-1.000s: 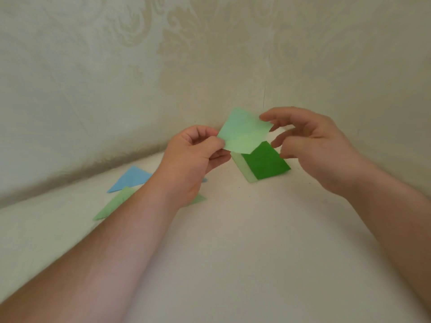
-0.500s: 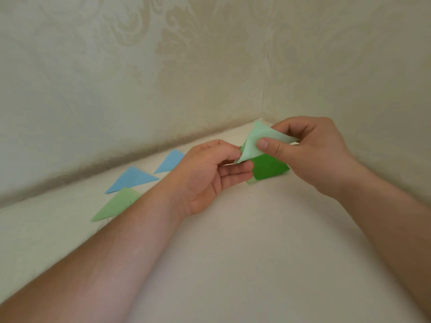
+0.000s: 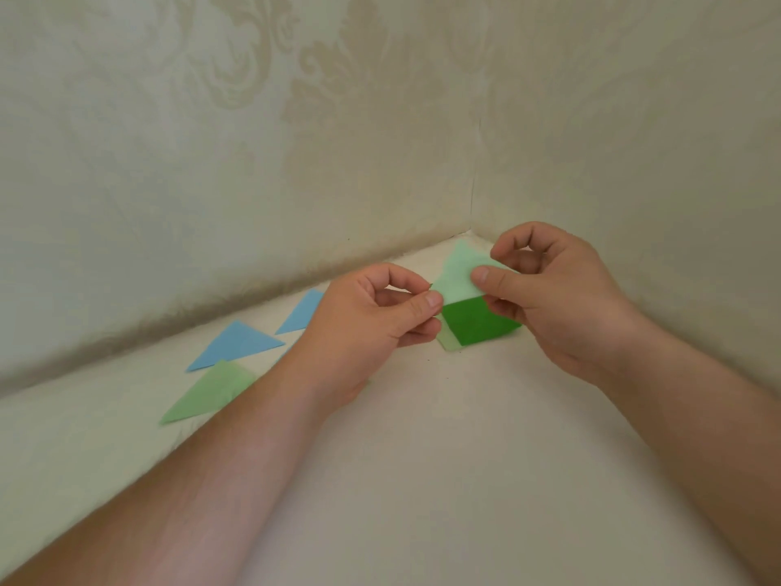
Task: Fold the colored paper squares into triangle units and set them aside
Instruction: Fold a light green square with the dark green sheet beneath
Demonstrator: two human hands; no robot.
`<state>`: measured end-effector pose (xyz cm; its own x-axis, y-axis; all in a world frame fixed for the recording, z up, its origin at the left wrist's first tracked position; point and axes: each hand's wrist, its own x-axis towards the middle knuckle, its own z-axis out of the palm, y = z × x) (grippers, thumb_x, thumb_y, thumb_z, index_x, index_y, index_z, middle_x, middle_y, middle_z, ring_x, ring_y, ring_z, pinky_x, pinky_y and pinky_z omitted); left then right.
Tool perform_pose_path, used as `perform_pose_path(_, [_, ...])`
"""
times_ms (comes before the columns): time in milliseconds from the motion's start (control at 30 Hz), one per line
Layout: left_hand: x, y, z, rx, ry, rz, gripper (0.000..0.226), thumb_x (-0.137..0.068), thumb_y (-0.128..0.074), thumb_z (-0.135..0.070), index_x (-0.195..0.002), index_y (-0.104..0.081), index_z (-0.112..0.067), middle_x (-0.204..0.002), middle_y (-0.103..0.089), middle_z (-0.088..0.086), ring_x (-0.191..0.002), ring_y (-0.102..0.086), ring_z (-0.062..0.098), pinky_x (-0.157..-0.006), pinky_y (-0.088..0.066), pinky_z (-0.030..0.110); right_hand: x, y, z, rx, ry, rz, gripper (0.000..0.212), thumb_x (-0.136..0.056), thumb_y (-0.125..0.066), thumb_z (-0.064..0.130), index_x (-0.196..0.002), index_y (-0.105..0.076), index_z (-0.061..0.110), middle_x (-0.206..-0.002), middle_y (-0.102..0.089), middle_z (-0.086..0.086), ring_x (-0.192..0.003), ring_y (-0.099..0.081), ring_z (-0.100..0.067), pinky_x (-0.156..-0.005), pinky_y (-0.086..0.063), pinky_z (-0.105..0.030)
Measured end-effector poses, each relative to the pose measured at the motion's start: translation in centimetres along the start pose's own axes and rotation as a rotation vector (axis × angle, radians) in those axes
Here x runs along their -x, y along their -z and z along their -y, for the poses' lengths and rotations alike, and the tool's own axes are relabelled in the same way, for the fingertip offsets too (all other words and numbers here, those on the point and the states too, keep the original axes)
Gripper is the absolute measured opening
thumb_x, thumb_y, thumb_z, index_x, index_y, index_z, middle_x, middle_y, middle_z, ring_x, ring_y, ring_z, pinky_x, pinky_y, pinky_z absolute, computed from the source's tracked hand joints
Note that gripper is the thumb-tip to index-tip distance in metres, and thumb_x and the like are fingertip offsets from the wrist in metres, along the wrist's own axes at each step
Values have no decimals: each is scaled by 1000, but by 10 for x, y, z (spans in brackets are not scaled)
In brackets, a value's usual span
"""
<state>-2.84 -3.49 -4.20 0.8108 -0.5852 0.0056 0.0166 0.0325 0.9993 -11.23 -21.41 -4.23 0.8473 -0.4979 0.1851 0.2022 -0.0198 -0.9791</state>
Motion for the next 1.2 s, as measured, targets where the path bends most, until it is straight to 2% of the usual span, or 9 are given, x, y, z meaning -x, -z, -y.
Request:
perform_pose_path(167, [0, 2, -1, -56, -11, 8, 8, -90, -76, -6, -92, -70, -10, -77, -74, 11, -64, -67, 18, -71, -61, 31, 0, 2, 2, 15, -39, -11, 31, -84, -79, -2, -100, -60, 17, -65, -63, -1, -60, -61, -18, -65, -50, -35])
perform_pose_path(267, [-1, 5, 2, -111, 19, 58, 15, -90, -76, -8, -105, -73, -12, -81, -76, 11, -67, -68, 18, -78, -63, 36, 1, 1, 3, 44, -37, -24, 35, -82, -80, -2, -104, -61, 17, -64, -62, 0, -59, -60, -17, -60, -48, -31])
perform_pose_path(367, [-1, 4, 4, -196, 23, 98, 10, -92, -75, -7, -101, -76, -9, -80, -76, 10, -68, -68, 17, -84, -63, 40, 1, -1, 4, 20, -52, -46, 37, -80, -83, 1, -106, -63, 17, -67, -65, -1, -61, -61, -17, -61, -50, -31])
perform_pose_path(500, [-3, 2, 1, -85, 5, 68, 6, -94, -69, -2, -98, -72, -4, -70, -68, 5, -60, -62, 13, -74, -62, 34, 5, -4, 8, -132, -156, 36, 41, -72, -84, 17, -110, -66, 17, -74, -67, -1, -62, -62, -15, -67, -53, -31])
perform_pose_path(667, [-3, 3, 2, -66, -47, 55, 8, -95, -68, -1, -100, -72, -6, -64, -65, -1, -57, -58, 10, -75, -62, 33, 12, -9, 4, 145, -118, 264, 4, -90, -75, 8, -93, -76, 11, -83, -71, -4, -71, -62, -16, -73, -55, -35])
perform_pose_path(833, [0, 0, 1, -121, -74, 36, 13, -91, -76, -8, -104, -73, -7, -87, -80, 6, -65, -63, 12, -74, -59, 27, 13, -9, 3, 193, -31, 296, 13, -92, -74, 12, -93, -81, 24, -86, -73, -7, -76, -63, -20, -75, -56, -37])
perform_pose_path(933, [-1, 1, 3, -146, -58, 26, 17, -90, -79, -13, -105, -74, -8, -89, -79, 7, -67, -63, 15, -75, -60, 29, 13, -9, 2, 171, -5, 277, 10, -91, -74, 8, -96, -79, 15, -95, -73, -20, -79, -65, -20, -73, -57, -32])
perform_pose_path(1033, [1, 1, 4, -234, -75, 59, 8, -94, -74, -17, -93, -76, -10, -76, -73, 0, -66, -62, 14, -73, -59, 29, 14, -8, 3, 176, 2, 267, 8, -90, -74, 5, -98, -75, 6, -97, -73, -25, -81, -67, -21, -72, -58, -27])
perform_pose_path(1200, [4, 1, 0, -263, -125, 35, 16, -94, -72, -15, -79, -71, -10, -67, -70, -2, -69, -58, 14, -74, -49, 34, 12, -8, 2, 149, -25, 270, 8, -88, -76, 10, -94, -76, 6, -84, -71, -18, -77, -65, -20, -71, -57, -28])
